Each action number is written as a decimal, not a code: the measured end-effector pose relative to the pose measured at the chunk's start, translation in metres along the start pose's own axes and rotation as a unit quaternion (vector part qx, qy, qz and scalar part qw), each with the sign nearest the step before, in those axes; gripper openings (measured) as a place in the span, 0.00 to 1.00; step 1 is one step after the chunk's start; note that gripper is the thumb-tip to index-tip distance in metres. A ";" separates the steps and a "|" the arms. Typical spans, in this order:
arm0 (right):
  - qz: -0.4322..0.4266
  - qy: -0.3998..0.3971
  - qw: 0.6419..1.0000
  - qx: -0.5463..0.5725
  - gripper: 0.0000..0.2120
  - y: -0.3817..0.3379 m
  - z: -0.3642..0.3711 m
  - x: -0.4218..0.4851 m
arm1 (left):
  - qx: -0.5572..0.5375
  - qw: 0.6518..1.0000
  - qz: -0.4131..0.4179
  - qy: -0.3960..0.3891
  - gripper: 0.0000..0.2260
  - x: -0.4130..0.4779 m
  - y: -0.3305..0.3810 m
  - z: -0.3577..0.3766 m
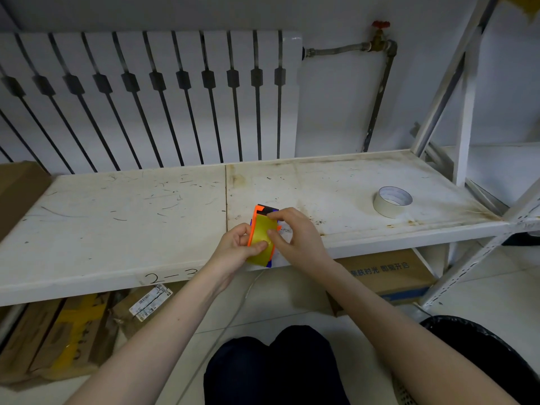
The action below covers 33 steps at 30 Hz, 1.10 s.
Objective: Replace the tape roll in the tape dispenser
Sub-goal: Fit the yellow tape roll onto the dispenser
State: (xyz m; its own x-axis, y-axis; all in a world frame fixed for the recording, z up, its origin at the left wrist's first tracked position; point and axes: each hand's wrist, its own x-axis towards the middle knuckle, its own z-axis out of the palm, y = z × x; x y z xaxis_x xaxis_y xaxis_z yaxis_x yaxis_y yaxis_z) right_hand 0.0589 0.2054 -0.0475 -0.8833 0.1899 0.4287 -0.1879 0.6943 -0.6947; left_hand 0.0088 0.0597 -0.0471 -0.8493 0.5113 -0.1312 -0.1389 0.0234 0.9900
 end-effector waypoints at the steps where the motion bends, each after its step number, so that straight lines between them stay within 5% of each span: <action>1: -0.006 0.000 1.000 -0.011 0.15 0.001 0.001 0.000 | -0.001 1.000 0.003 0.001 0.08 0.000 -0.002 0.000; 9: -0.054 -0.014 0.995 -0.079 0.17 -0.002 0.011 0.000 | 0.005 1.000 0.028 -0.009 0.08 0.001 -0.008 -0.005; 15: 0.151 -0.071 0.985 0.039 0.20 -0.003 0.014 0.004 | 0.029 0.999 0.014 -0.043 0.10 -0.003 -0.010 -0.013; 24: -0.010 -0.054 0.998 0.009 0.29 0.009 0.014 -0.019 | -0.043 0.995 -0.047 -0.080 0.26 -0.005 -0.004 -0.015; 33: -0.013 -0.058 0.997 0.047 0.30 0.012 0.010 -0.023 | -0.061 0.988 -0.066 -0.125 0.20 -0.010 -0.006 -0.024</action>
State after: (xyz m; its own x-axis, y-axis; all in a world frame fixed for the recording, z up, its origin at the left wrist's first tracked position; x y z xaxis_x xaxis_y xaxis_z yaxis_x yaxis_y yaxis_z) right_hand 0.0724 0.2027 -0.0714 -0.9202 0.0881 0.3815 -0.2455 0.6291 -0.7375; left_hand 0.0062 0.0334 -0.0529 -0.6693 0.7074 -0.2272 -0.3134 0.0085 0.9496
